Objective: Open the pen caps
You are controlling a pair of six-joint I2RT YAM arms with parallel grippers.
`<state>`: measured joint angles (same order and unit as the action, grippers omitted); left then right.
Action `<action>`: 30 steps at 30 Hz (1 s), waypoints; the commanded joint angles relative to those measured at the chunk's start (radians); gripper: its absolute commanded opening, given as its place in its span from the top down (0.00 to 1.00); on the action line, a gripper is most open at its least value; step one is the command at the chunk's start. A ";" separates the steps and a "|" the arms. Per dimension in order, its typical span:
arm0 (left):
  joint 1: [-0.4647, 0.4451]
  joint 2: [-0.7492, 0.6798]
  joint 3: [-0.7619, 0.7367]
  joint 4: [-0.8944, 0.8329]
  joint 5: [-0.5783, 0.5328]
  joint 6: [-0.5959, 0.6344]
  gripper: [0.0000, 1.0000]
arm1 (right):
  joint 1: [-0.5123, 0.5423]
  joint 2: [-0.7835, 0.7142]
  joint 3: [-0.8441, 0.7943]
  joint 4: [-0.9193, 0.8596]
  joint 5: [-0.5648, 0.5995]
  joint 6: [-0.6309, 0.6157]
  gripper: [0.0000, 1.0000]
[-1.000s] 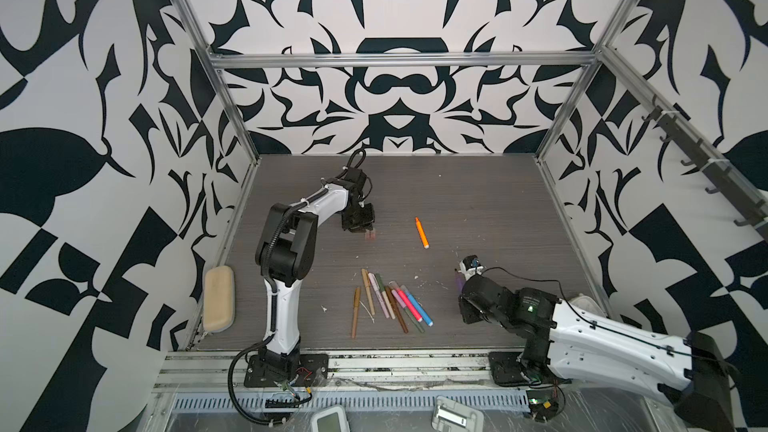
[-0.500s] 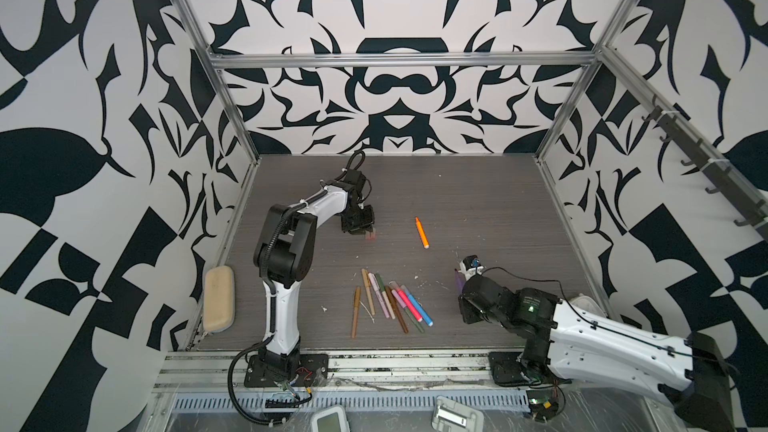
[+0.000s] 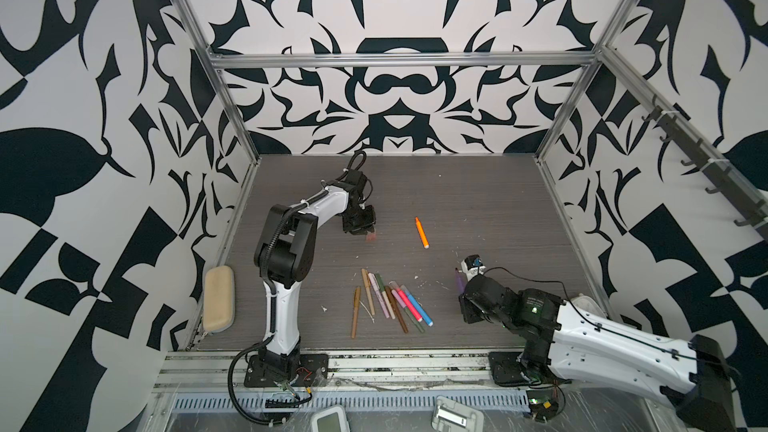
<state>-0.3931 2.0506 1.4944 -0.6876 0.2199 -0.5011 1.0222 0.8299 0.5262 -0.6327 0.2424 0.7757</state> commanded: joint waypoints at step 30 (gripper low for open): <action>0.017 -1.325 -0.510 -0.245 -0.095 -0.009 0.53 | -0.684 0.937 0.640 0.296 -0.599 -0.440 1.00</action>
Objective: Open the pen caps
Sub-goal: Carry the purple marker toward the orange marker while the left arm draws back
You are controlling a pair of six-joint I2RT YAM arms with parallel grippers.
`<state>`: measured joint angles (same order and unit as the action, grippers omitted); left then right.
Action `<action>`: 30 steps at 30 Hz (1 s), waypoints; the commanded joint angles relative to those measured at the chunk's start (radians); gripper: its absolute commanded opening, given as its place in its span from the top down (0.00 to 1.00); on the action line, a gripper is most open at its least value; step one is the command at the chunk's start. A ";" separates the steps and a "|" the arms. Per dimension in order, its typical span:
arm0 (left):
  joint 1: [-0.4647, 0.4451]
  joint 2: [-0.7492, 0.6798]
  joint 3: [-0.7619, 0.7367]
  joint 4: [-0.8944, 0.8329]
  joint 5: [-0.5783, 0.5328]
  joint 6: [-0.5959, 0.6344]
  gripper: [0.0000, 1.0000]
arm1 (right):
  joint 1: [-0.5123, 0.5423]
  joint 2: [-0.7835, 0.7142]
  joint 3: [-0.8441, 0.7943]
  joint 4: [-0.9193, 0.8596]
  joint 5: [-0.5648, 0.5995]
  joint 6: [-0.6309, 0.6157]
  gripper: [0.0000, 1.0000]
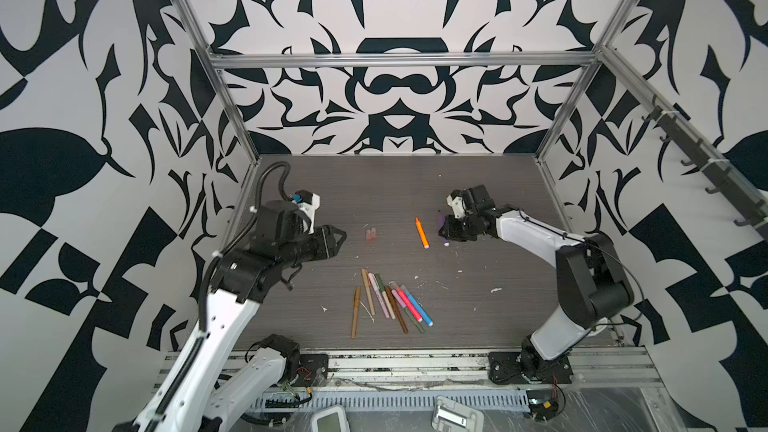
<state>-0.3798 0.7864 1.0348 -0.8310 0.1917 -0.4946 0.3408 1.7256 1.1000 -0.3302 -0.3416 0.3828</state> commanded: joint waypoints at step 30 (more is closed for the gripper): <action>0.010 -0.203 -0.124 -0.048 -0.078 -0.018 0.51 | -0.003 0.209 0.148 0.042 -0.181 -0.036 0.53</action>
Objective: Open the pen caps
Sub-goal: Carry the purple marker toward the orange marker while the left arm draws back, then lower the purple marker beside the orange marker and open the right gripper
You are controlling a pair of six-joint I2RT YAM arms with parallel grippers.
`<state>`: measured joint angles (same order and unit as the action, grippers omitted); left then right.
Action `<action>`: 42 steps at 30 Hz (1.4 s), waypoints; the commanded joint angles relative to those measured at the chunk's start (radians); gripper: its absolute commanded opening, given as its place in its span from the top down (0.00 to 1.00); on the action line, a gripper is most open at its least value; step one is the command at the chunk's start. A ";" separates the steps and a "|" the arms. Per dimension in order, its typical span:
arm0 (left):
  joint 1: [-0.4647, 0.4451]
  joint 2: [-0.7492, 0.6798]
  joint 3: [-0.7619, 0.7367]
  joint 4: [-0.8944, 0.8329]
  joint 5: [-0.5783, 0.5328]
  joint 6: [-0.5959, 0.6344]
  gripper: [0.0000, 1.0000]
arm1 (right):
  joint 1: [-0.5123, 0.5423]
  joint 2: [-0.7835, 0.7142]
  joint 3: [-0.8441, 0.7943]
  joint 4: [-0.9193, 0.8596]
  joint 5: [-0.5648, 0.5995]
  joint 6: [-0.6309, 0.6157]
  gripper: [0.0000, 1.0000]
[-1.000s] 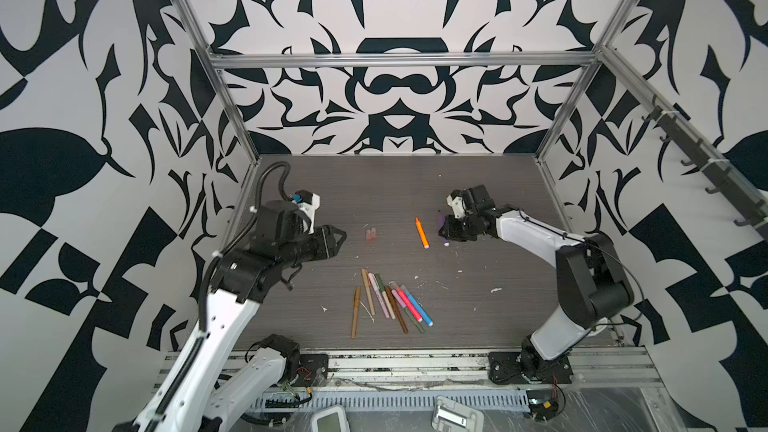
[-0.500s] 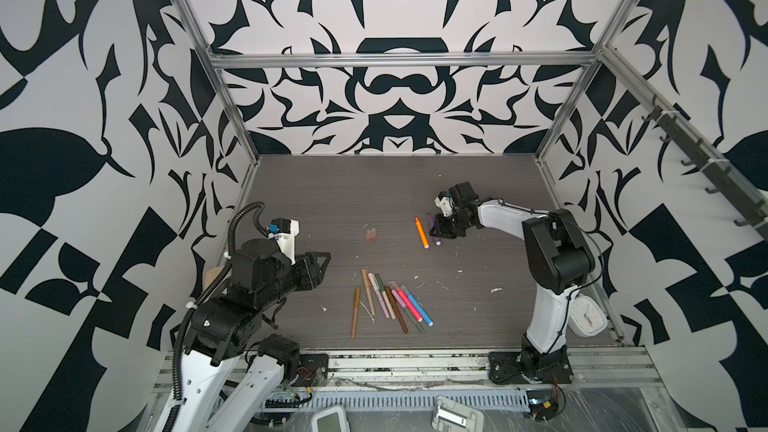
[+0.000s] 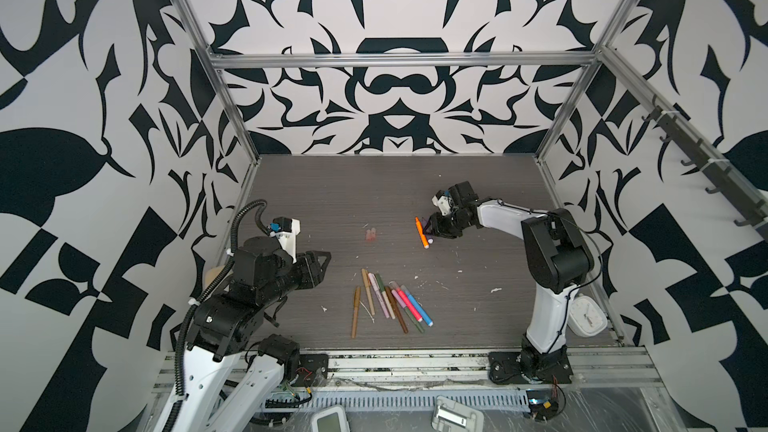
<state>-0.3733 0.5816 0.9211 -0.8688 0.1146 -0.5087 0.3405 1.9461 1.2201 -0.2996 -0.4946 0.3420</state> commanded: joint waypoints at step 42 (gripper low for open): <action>0.004 0.013 -0.013 -0.009 0.009 -0.005 0.52 | 0.202 0.118 0.317 -0.376 0.542 -0.006 0.47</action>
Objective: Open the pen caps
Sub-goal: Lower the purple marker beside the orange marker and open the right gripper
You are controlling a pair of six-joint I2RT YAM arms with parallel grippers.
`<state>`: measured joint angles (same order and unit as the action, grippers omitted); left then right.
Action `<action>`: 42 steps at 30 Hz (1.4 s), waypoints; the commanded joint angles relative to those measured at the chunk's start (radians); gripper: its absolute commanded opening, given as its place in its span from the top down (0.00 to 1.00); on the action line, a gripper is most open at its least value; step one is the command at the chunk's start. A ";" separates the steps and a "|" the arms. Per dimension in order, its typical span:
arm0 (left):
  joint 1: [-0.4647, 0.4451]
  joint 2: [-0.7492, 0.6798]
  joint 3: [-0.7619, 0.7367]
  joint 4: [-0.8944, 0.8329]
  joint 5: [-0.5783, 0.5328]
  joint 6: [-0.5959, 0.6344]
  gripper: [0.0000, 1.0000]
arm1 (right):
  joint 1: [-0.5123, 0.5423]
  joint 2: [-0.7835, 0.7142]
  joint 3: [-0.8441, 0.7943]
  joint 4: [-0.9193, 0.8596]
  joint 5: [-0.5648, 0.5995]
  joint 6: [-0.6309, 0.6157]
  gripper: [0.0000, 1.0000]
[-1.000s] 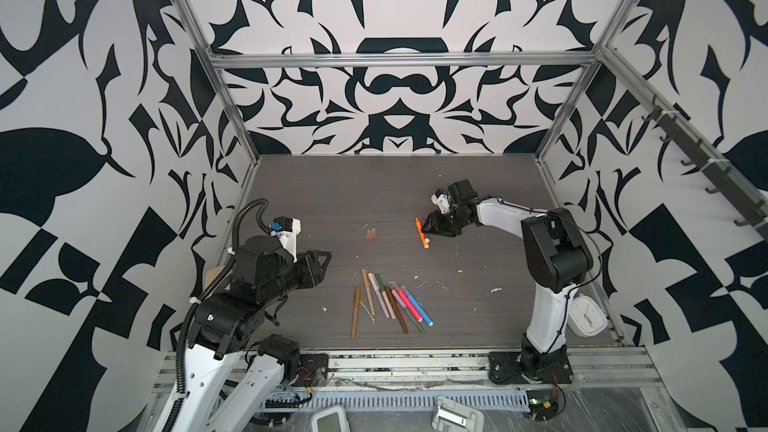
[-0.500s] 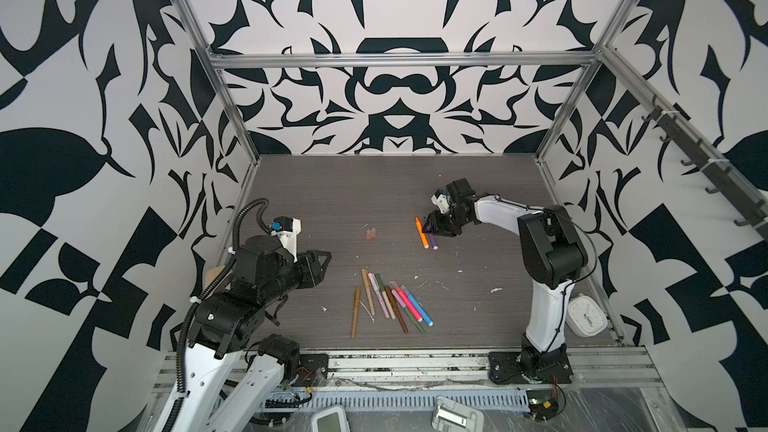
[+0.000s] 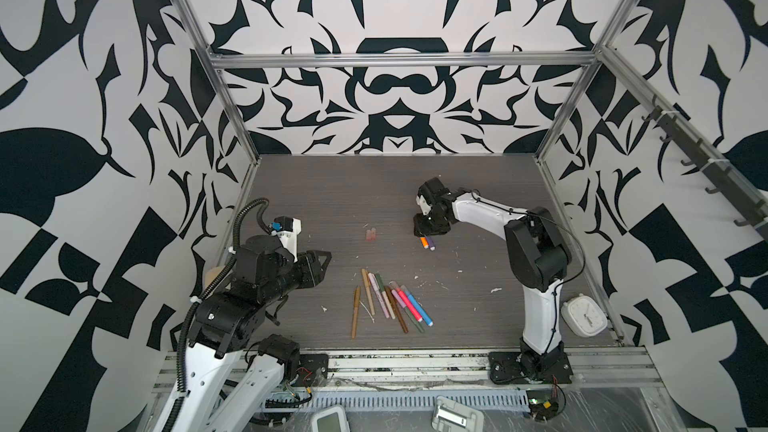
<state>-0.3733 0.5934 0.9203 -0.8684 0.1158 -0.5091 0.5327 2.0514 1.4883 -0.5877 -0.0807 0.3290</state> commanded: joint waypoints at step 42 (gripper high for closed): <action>0.004 -0.015 -0.014 -0.009 0.011 -0.005 0.52 | 0.022 0.049 0.130 -0.161 0.157 0.242 0.42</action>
<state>-0.3733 0.5873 0.9138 -0.8677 0.1169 -0.5087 0.5556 2.1220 1.5852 -0.7200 0.0708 0.5747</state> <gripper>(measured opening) 0.479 0.573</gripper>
